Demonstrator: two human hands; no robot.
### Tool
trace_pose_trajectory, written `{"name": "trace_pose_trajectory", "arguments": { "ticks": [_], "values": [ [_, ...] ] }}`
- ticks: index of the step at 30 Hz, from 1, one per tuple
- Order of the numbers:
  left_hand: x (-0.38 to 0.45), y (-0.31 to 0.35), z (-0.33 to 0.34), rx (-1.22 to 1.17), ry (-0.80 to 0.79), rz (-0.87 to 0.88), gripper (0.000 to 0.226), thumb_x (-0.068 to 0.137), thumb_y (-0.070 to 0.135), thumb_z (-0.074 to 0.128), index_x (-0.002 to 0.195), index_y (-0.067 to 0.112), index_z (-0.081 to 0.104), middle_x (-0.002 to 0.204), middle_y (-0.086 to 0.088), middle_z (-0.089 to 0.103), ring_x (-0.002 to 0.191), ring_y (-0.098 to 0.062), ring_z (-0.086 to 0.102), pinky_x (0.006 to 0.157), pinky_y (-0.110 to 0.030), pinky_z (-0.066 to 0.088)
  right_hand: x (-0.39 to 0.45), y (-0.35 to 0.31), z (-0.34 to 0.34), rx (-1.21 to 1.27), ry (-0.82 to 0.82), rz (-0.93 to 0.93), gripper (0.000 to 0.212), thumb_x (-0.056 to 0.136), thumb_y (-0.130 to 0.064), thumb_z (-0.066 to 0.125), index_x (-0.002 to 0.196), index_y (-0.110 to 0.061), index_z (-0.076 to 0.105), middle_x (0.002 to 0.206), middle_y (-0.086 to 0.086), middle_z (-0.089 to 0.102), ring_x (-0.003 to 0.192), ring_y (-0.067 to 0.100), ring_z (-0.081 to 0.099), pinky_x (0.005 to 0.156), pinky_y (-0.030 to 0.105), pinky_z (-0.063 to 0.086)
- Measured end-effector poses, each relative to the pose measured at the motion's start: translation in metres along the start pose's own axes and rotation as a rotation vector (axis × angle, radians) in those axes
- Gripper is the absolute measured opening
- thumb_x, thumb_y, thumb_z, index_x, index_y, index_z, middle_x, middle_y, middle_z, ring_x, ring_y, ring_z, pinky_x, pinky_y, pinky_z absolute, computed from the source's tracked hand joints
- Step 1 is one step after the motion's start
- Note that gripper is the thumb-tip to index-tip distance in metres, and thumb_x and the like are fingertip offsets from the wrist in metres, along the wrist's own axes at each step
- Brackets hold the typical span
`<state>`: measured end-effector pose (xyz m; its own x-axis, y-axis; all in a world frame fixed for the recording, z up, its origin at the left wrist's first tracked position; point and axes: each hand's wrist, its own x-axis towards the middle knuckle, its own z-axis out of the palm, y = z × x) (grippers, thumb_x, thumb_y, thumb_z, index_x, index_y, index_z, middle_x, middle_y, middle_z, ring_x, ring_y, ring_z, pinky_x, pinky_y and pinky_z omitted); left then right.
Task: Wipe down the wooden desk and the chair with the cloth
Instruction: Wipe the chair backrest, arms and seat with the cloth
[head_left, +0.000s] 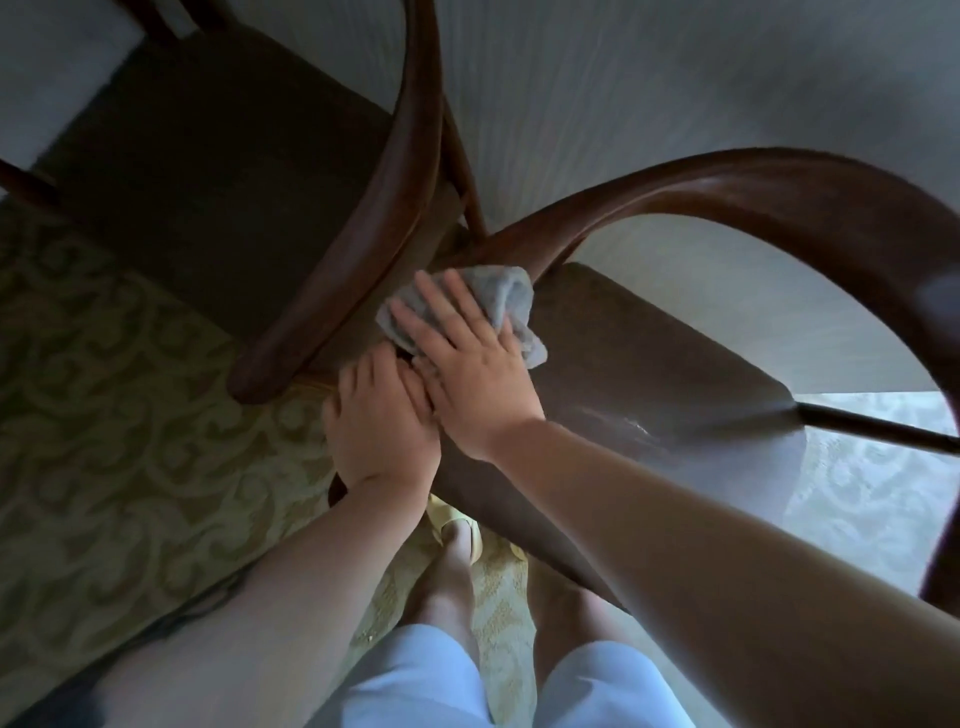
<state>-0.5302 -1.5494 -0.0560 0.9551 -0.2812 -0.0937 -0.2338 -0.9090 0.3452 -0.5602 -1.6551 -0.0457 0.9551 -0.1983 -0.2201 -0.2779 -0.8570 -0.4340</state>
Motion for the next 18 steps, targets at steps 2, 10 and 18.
{"name": "trace_pose_trajectory", "arguments": {
  "ticks": [2,10,18],
  "values": [
    [0.001,0.001,0.000,0.012,0.000,-0.025,0.037,0.097,0.027,0.027,0.107,0.013,0.060,0.107,-0.004,0.067,0.103,-0.026,0.058,0.079,-0.040,0.041,0.017,0.018,-0.015,-0.101,-0.108,-0.222,0.053,0.103,-0.038,0.025,0.154,-0.036,0.012,0.163,-0.011,0.000,0.148,0.011,-0.013,0.115,0.042,-0.007],
    [-0.003,0.002,0.004,0.056,0.014,-0.028,0.038,0.095,0.026,0.033,0.116,0.011,0.060,0.111,-0.005,0.068,0.104,-0.027,0.059,0.080,-0.040,0.043,0.013,0.001,-0.012,-0.063,-0.032,0.007,0.054,0.104,-0.037,0.028,0.155,-0.032,0.012,0.164,-0.007,-0.002,0.149,0.015,-0.013,0.117,0.046,-0.003],
    [-0.002,0.006,0.000,0.029,-0.030,-0.046,0.050,0.095,0.032,0.020,0.122,0.011,0.057,0.113,-0.008,0.066,0.103,-0.030,0.057,0.077,-0.042,0.043,0.030,0.041,-0.035,-0.039,0.189,0.288,0.051,0.104,-0.033,0.031,0.154,-0.032,0.021,0.163,-0.005,0.010,0.150,0.017,-0.003,0.120,0.053,0.010]
  ]
}}
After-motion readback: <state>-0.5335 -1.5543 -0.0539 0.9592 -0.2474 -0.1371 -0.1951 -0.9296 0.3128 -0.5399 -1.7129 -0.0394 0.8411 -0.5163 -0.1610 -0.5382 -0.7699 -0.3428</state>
